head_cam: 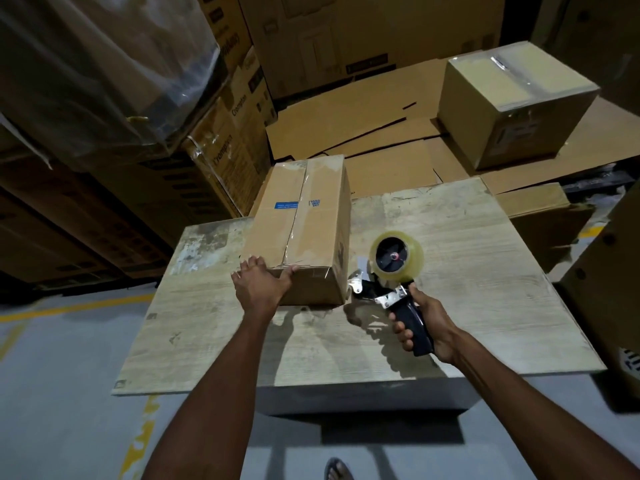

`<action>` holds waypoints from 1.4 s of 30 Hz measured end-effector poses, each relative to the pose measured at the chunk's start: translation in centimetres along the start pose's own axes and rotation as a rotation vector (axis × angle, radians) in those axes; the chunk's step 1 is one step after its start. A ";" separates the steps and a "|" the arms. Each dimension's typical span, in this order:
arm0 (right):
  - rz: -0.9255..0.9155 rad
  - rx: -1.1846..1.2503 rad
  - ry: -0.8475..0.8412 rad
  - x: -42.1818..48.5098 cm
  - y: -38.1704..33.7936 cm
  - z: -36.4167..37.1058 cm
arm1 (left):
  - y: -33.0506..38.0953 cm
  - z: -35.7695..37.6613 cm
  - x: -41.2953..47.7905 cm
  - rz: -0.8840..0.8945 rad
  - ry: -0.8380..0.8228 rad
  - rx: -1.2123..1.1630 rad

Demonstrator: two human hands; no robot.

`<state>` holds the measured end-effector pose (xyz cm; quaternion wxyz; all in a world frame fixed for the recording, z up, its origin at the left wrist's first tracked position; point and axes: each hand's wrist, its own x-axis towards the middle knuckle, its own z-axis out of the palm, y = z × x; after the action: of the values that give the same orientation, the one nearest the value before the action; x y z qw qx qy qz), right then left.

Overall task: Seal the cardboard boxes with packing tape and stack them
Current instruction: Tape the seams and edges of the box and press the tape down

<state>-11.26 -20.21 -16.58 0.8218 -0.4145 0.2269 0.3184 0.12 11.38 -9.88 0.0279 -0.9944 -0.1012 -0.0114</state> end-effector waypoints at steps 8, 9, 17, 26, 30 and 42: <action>-0.065 0.484 -0.015 3.2 0.1 -3.9 | 0.2 0.3 0.4 0.019 0.007 0.069; -0.077 0.539 -0.024 3.8 0.0 -4.3 | 0.2 0.3 0.5 0.022 0.008 0.076; -0.185 0.672 -0.063 6.2 -0.7 -6.1 | 0.0 1.1 0.9 0.035 0.015 0.108; -0.227 0.391 0.453 7.4 -1.5 -6.3 | -0.1 1.1 0.8 0.055 0.033 0.092; -0.250 -0.174 1.035 5.5 -1.4 -4.5 | -0.3 0.4 0.5 0.087 0.035 0.084; -1.121 -1.059 0.678 6.9 2.1 5.9 | -4.8 1.6 0.5 0.337 0.054 -0.188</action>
<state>-7.32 -12.04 -18.88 0.4425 -0.8698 0.0427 -0.2139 -0.34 16.28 -11.23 -0.0609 -0.9948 0.0688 -0.0427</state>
